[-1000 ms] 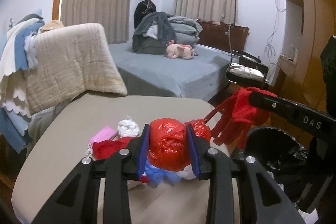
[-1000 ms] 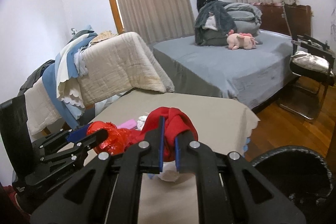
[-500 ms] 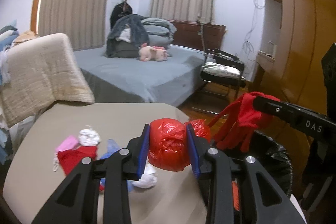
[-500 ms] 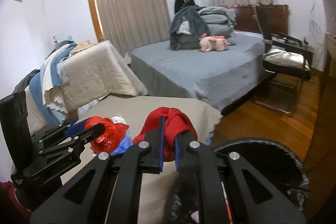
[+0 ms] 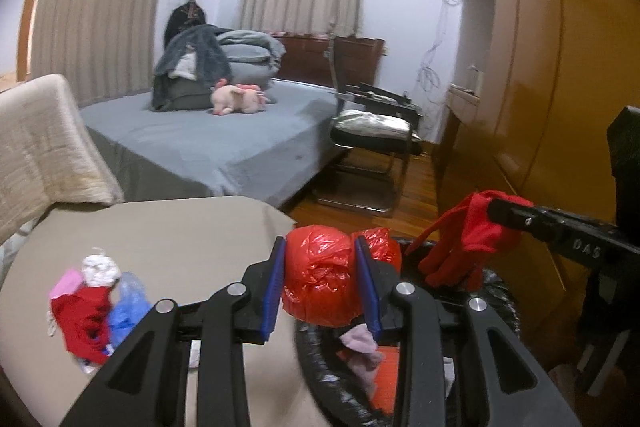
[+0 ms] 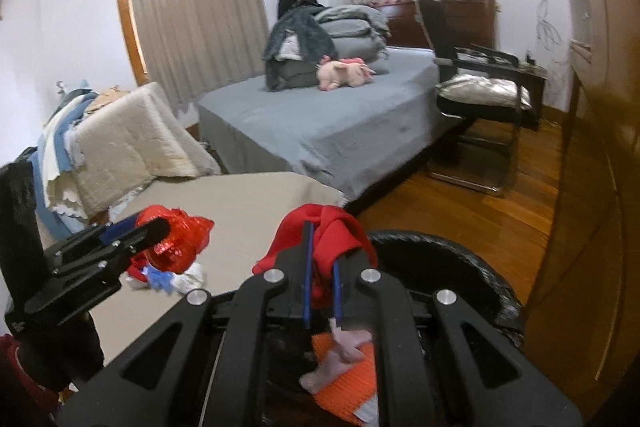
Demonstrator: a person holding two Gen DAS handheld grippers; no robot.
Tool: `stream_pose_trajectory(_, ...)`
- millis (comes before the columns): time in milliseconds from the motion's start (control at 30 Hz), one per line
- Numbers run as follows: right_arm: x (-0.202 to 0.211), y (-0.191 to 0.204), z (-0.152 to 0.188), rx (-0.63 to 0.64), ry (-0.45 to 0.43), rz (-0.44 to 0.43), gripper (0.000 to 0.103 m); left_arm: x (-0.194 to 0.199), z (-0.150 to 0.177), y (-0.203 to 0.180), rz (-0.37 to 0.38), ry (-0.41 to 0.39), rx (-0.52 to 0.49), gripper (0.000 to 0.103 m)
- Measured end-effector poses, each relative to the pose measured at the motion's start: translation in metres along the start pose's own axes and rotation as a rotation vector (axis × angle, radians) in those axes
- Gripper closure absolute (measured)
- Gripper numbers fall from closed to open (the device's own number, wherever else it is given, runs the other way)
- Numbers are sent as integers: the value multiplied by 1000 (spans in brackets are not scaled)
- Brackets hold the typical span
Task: Collect trash
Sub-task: 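Open both tools over the bin to drop the red bag and cloth, then move both tools back from the bin to the table pile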
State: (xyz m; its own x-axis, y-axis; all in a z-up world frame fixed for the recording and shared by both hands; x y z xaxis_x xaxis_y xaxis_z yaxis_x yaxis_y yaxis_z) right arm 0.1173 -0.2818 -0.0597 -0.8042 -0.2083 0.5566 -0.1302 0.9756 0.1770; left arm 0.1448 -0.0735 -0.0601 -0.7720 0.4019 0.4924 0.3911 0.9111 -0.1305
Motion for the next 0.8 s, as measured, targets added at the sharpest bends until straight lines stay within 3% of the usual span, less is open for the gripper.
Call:
stream_pose_trajectory(500,-8,-50,37,-42,70,88,96,-55,16,-66,126,65,-63,69)
stream_pose_trajectory(567,-12,-53,42,-37,85,108,91,-61,19,-69,144,79,-59,67)
stream_pose_trajectory(667,-19,-60,50,-39,130,131,78,-67,25,-69,161,106,-50,55)
stream_pose_trajectory(733,-23,-63,58,-43,166,151,68,-70,28,-69,161,124,-45,40)
stream_pose_trajectory(767,-25,-65,61,-50,186,154,57,-72,31,-66,166,134,-41,38)
stream_pose_trajectory(800,-26,-66,66,-57,200,161,55,-72,33,-64,164,139,-38,36)
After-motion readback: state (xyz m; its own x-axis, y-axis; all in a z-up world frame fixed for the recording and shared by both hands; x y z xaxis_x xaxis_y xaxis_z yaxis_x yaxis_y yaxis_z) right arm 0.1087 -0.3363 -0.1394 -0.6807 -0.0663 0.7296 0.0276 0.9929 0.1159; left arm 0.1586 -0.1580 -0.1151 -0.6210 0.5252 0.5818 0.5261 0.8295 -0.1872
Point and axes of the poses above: each gripper's, at about its wrist camera, not at the fingertips, and x roughly against the way its jaws point, y to its left, z to its underside, the point moved 3 cm from there along -x, roughly the way its jaws point, and after that the axes turned 1 degree about y, right-handed, at the moved point
